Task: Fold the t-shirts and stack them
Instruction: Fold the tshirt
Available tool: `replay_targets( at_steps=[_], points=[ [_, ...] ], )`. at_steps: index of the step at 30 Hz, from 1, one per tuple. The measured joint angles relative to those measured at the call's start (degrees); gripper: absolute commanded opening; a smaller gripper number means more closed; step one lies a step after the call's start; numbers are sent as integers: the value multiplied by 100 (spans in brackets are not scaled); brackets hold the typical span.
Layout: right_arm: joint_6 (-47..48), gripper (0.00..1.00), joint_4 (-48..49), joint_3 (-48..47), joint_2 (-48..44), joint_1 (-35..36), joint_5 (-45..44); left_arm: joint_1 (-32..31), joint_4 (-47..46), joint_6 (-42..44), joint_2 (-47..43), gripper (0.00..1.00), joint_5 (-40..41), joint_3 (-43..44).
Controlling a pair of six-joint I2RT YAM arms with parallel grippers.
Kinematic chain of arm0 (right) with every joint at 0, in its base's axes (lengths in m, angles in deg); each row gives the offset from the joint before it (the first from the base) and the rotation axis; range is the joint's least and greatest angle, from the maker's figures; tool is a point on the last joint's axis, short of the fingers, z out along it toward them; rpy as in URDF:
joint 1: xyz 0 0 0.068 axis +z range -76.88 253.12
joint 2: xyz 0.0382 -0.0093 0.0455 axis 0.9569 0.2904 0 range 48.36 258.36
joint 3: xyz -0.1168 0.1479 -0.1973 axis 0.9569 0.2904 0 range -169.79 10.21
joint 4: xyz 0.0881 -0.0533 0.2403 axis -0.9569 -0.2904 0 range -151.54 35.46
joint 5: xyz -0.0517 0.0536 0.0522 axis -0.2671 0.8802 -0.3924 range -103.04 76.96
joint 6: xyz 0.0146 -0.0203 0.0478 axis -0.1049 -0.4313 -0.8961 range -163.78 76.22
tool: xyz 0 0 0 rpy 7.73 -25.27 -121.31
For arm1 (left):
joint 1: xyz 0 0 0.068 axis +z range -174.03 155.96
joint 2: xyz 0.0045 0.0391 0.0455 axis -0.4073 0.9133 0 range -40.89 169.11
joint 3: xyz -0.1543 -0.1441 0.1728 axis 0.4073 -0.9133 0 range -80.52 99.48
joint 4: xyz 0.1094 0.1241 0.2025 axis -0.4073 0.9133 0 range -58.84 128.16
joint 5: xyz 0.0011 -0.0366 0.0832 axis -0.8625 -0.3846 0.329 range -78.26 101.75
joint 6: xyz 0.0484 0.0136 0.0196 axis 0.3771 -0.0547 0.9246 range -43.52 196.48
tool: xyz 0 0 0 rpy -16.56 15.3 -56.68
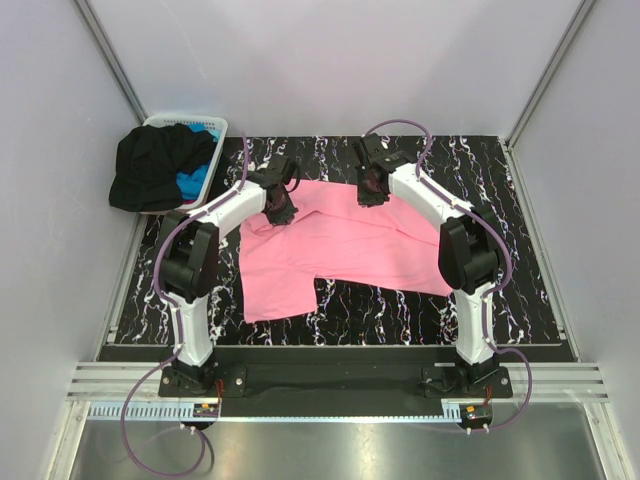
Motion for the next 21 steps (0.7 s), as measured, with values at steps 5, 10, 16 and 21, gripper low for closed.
replay_targets(
  at_steps=[5, 10, 16, 21],
  points=[
    [0, 23, 0, -2, 0, 0, 0, -7, 2, 44, -2, 18, -2, 0],
    [0, 23, 0, -2, 4, 0, 0, -7, 2, 61, -2, 0, -4, 0],
    [0, 23, 0, 0, 9, 0, 0, -33, 2, 87, -2, 0, -9, 0],
    [0, 23, 0, -2, 9, 0, 0, -107, 2, 94, -2, 0, -63, 0]
  ],
)
